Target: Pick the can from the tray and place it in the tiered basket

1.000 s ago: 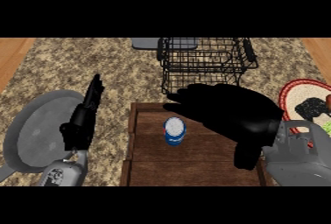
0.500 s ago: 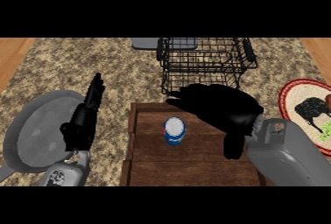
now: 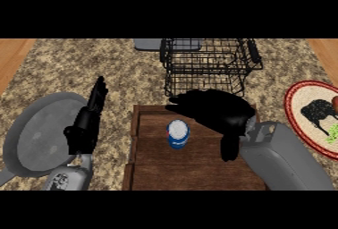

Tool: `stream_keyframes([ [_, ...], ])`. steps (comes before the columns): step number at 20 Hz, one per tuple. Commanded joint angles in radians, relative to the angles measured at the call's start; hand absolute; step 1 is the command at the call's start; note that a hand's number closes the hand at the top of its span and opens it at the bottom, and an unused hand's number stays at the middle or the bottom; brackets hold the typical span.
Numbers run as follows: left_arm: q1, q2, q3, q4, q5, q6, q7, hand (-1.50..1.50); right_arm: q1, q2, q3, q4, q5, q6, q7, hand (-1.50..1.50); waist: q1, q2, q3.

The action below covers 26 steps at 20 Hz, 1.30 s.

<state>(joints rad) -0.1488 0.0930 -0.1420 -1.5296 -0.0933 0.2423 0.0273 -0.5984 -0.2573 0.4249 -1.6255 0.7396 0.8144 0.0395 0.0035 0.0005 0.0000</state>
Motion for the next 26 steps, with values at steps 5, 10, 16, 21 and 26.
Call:
stream_keyframes([
  [5,-0.030,-0.035,0.001,-0.019,-0.038,0.001,0.053,0.00,-0.029,0.049,-0.042,0.057,0.054,0.067,-0.051,-1.50,0.000,-0.001,0.000],
  [10,0.003,-0.042,0.012,-0.017,-0.046,-0.005,0.013,0.00,-0.034,0.106,-0.054,0.100,0.100,0.043,-0.053,-1.50,0.001,0.000,0.000],
  [16,-0.052,-0.040,0.045,-0.006,-0.048,-0.018,0.061,0.00,0.067,0.101,-0.008,0.039,0.159,0.046,-0.078,-1.50,-0.003,-0.001,0.000],
  [21,0.045,-0.020,0.056,-0.002,-0.032,-0.060,-0.044,0.00,0.003,0.230,0.001,0.172,0.216,0.008,-0.025,-1.50,0.002,-0.001,0.000],
  [26,-0.008,-0.058,0.051,0.036,-0.065,-0.034,-0.023,0.00,0.098,0.191,0.008,0.106,0.254,-0.004,-0.070,-1.50,-0.004,-0.001,0.000],
])
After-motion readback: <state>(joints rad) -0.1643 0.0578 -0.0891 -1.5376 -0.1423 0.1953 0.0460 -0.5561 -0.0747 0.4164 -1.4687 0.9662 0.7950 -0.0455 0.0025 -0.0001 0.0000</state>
